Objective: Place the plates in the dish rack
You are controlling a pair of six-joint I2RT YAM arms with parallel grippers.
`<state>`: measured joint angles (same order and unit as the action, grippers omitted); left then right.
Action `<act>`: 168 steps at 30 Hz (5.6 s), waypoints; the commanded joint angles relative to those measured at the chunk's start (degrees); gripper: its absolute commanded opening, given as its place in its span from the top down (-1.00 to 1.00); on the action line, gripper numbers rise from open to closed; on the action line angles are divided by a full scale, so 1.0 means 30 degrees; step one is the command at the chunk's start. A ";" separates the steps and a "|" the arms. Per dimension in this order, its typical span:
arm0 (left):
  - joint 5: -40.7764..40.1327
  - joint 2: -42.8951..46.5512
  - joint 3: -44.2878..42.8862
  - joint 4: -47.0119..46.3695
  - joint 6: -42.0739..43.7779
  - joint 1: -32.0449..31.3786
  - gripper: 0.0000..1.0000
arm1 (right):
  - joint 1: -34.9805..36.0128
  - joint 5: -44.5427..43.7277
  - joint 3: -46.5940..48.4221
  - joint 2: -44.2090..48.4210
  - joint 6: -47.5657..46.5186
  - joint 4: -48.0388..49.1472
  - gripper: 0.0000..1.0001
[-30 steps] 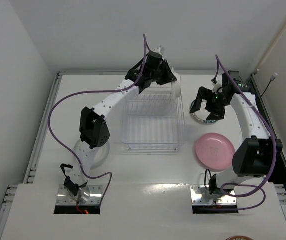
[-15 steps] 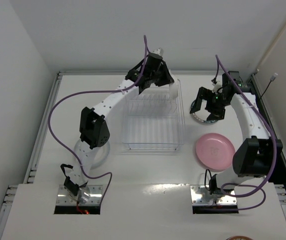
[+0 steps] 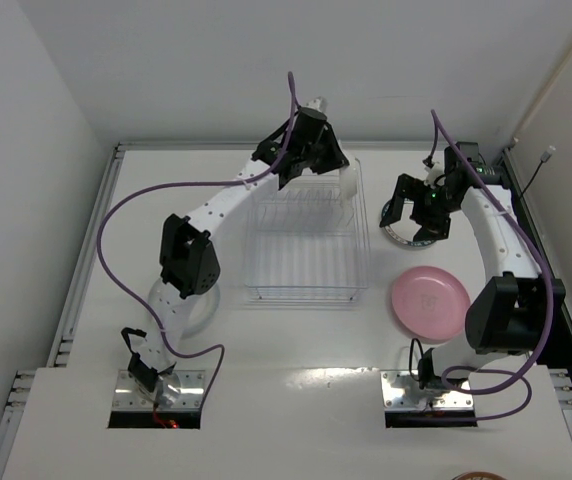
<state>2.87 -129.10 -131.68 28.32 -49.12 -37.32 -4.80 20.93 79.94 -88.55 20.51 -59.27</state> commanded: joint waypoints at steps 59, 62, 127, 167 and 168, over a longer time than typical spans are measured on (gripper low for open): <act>-0.9747 -0.2202 -0.0170 0.5237 0.3015 -0.3790 1.00 | 0.0484 0.0700 -0.0866 -0.1386 -0.0099 0.1474 -0.99; -1.0216 -0.2202 -0.0170 0.5239 0.3276 -0.3790 1.00 | 0.0486 0.0495 -0.0690 -0.2123 0.0076 0.2001 -0.88; -1.0919 -0.0268 0.1295 0.7585 0.2693 -0.4405 -0.35 | 0.2185 0.1930 -0.1481 -0.4496 0.0252 0.5810 0.12; -0.9223 -0.0763 0.1119 0.5034 0.0440 0.0018 1.00 | 0.2185 0.3014 -0.1042 -0.4291 0.0076 0.5810 1.00; -0.8698 -0.0766 0.1119 0.4773 0.0437 0.0018 1.00 | 0.2185 0.3014 -0.1042 -0.4291 0.0076 0.5810 1.00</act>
<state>-28.77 -131.46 -127.37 47.11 -46.09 -37.50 2.17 27.77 75.26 -103.00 20.75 -42.92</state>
